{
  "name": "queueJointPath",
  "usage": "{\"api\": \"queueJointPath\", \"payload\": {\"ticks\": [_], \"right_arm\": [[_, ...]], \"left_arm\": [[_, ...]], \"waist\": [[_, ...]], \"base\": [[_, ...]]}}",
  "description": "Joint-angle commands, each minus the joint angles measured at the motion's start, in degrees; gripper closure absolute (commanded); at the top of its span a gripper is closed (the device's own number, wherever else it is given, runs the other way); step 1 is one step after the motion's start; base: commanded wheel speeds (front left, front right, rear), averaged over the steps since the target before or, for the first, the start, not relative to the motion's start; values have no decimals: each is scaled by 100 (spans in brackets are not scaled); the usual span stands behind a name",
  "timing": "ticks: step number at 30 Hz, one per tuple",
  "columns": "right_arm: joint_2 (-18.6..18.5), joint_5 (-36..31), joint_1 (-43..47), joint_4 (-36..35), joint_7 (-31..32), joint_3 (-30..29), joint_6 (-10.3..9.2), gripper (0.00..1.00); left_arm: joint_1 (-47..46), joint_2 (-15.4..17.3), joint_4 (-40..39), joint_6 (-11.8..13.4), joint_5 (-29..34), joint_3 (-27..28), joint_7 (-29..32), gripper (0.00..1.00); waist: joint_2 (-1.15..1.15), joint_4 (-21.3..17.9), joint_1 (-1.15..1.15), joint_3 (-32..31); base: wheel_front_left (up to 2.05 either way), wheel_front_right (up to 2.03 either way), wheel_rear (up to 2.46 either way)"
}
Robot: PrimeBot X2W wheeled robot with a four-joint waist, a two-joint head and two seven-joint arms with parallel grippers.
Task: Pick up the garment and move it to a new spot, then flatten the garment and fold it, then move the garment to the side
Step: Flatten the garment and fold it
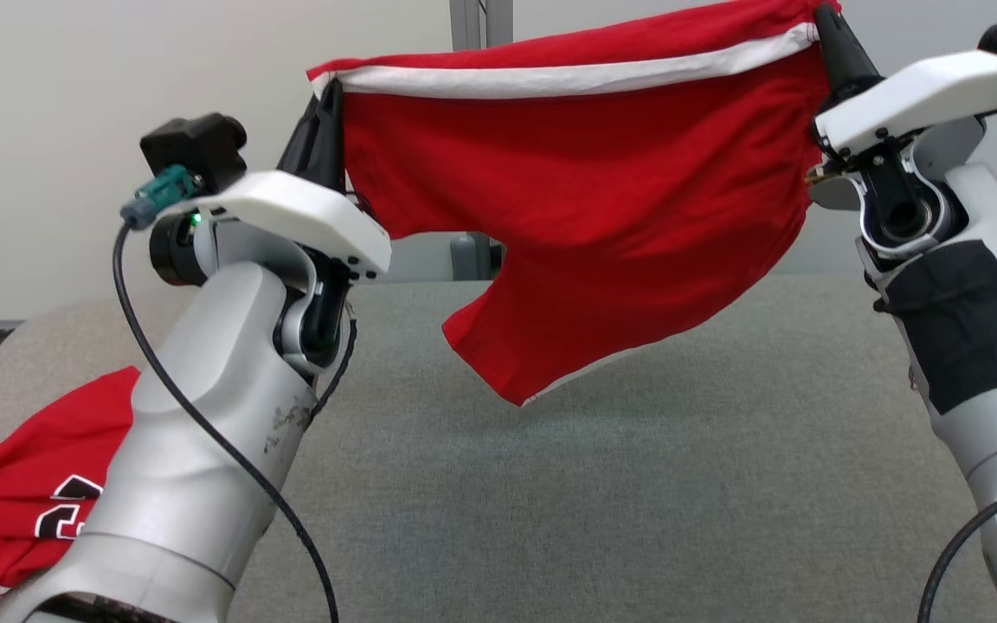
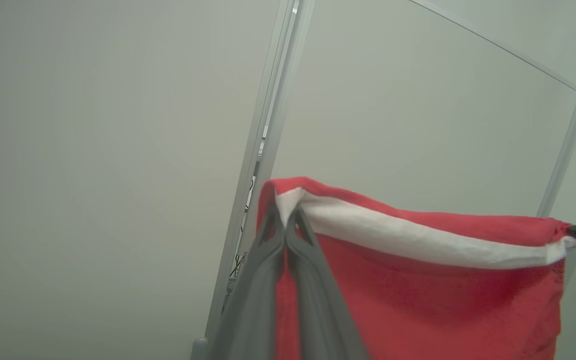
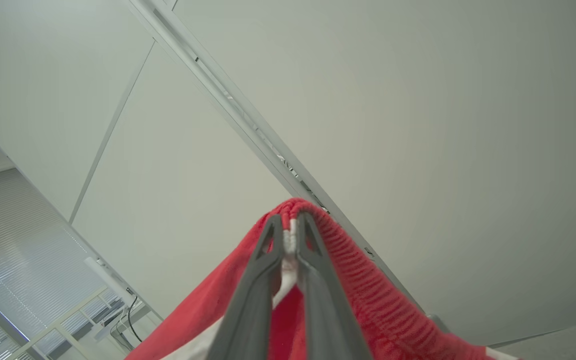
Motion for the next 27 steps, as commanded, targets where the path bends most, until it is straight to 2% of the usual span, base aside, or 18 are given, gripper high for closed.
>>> {"api": "queueJointPath", "payload": {"ticks": [1, 4, 9, 13, 15, 16, 19, 22, 27], "right_arm": [[91, -75, -312, 39, 90, 59, 6, 100], [119, -223, -723, 264, 98, 147, 6, 100], [191, -463, -1876, 513, -129, 201, 8, 100], [202, -577, -2668, 468, -562, 205, 9, 100], [72, -935, -2958, 298, -862, 433, 10, 100], [81, -867, -2967, 307, -921, 353, 8, 100], [98, -898, -2984, 237, -979, 246, 9, 100], [47, -978, -3021, -58, -994, -126, 9, 100], [105, -929, -2606, -379, -986, -577, 9, 100]], "left_arm": [[-336, 58, 141, -69, -49, 12, 101, 100], [-782, 181, 451, -107, 56, -34, 206, 100], [-2047, 261, 860, -101, 247, -44, 250, 100], [-3104, 245, 1134, -65, 451, -6, 49, 100], [-3528, 230, 1197, 60, 613, 39, -26, 100], [-3678, 222, 1174, 117, 739, 39, -32, 100], [-3773, 190, 921, 236, 910, 233, -33, 100], [-3774, 137, 392, 370, 1224, 620, -40, 100], [-3486, 49, -103, 206, 1635, 991, -42, 100]], "waist": [[0, -116, 0, 461], [0, -204, 0, 997], [0, -275, 0, 2249], [0, -280, 0, 2898], [0, -260, 0, 3173], [0, -240, 0, 3314], [0, -194, 0, 3526], [0, -119, 0, 3854], [0, 27, 0, 4417]], "base": [[0, 0, 0], [0, 0, 0], [0, 0, 0], [0, 0, 0], [0, 0, 0], [0, 0, 0], [0, 0, 0], [0, 0, 0], [0, 0, 0]]}}
